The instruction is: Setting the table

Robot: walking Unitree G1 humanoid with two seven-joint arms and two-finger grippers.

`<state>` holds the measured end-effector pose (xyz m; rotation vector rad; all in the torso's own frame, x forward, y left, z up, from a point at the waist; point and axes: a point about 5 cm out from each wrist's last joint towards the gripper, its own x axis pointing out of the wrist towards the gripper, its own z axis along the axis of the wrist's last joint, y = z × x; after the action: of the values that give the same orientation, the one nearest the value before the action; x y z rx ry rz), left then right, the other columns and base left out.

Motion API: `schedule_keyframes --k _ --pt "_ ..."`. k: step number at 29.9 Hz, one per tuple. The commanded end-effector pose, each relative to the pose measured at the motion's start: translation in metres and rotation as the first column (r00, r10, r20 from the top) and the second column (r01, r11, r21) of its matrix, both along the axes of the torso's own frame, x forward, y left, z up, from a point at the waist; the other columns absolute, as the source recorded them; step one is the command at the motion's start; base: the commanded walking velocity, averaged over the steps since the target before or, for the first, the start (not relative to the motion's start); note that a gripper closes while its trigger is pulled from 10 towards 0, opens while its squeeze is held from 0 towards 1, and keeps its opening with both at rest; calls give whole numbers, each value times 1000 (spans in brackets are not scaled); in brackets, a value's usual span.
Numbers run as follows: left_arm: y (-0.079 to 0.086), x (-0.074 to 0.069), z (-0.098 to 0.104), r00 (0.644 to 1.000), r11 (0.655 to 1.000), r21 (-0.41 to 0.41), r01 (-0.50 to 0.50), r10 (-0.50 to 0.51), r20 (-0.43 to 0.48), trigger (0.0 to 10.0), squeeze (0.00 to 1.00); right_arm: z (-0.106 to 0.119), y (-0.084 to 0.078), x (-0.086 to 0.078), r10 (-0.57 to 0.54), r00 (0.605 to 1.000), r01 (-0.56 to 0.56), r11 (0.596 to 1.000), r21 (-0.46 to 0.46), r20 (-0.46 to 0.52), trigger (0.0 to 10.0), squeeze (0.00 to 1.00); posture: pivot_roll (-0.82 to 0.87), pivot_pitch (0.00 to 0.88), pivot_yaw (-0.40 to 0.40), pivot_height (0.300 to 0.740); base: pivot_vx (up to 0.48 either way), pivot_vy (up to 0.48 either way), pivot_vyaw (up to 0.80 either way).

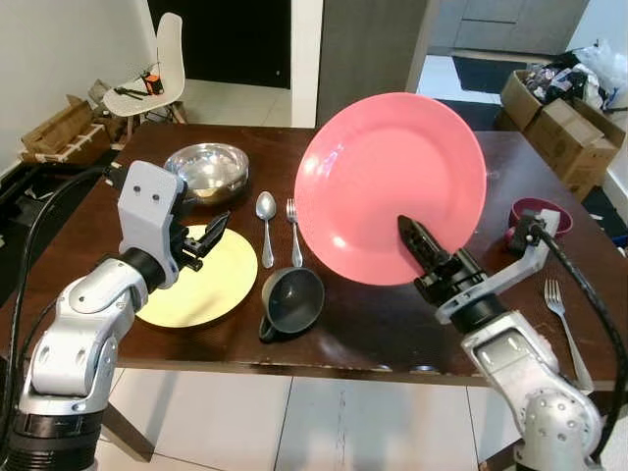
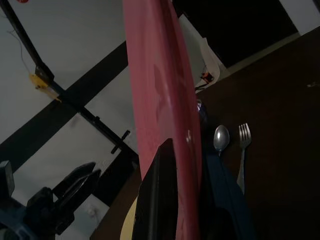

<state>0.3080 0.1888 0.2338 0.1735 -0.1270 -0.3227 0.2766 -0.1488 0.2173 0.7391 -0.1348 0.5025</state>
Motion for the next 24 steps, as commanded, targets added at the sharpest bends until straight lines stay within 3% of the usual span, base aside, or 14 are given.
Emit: schedule_keyframes --k 1,17,24 --pt "1 -3 -3 1000 1000 -18 -12 12 -1 10000 0 1 -1 1 -7 1000 7 1000 -8 10 10000 0 -35 0 58 740 0 0 0" --pt "-2 -1 -8 1000 999 -28 -28 27 -15 10000 0 -4 0 2 -29 1000 29 1000 -7 -6 10000 0 -41 0 70 740 0 0 0" --pt "-4 -1 -8 1000 999 -32 -28 28 -13 10000 0 -4 -1 2 -26 1000 26 1000 -5 -7 10000 0 -40 0 67 740 0 0 -771"
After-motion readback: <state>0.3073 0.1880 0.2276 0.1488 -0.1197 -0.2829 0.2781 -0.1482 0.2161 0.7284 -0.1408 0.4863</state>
